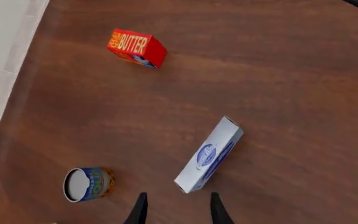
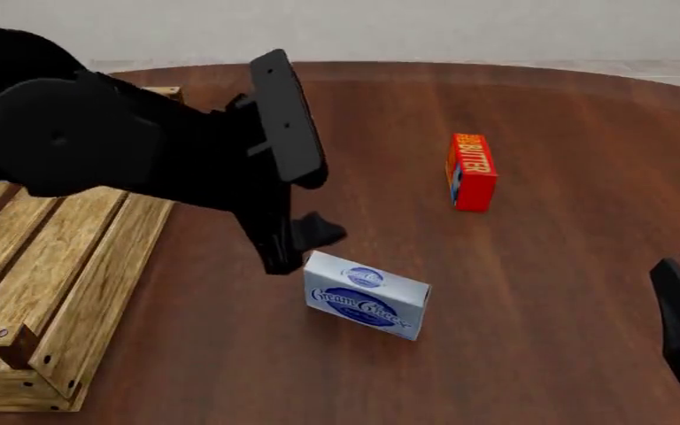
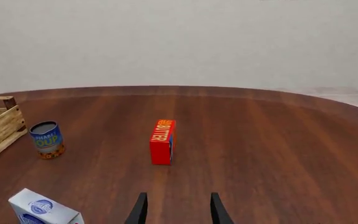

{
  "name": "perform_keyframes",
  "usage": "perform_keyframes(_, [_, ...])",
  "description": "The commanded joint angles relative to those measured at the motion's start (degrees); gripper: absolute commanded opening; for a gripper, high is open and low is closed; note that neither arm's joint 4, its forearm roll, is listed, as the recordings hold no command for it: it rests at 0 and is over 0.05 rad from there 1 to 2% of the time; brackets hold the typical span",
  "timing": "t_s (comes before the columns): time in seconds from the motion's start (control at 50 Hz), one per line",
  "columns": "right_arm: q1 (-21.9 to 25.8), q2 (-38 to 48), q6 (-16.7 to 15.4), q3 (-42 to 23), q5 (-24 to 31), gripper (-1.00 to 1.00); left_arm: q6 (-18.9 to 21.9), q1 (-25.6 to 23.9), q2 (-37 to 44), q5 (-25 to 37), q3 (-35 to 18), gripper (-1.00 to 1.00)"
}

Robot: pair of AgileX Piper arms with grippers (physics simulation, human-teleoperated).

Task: Pick up the cream cheese and put it in the tray.

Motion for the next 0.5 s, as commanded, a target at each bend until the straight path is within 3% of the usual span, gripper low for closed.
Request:
perform_keyframes(0.02, [0.1, -0.1, -0.4, 0.0, 0.1, 1.00, 4.0, -0.5, 4.0, -2.1, 0.6, 1.00])
perform_keyframes(0.22, [0.1, 0.0, -0.1, 0.1, -0.1, 1.00, 6.7, -1.0, 5.0, -8.4, 4.1, 1.00])
perform_keyframes(0.4, [0.2, 0.3, -0.2, 0.2, -0.4, 1.00, 5.9, -2.8, 5.5, -8.8, 5.2, 1.00])
perform_keyframes(0.5, [0.2, 0.3, -0.2, 0.1, -0.4, 1.00, 7.5, -3.1, 5.6, -10.1, 7.0, 1.00])
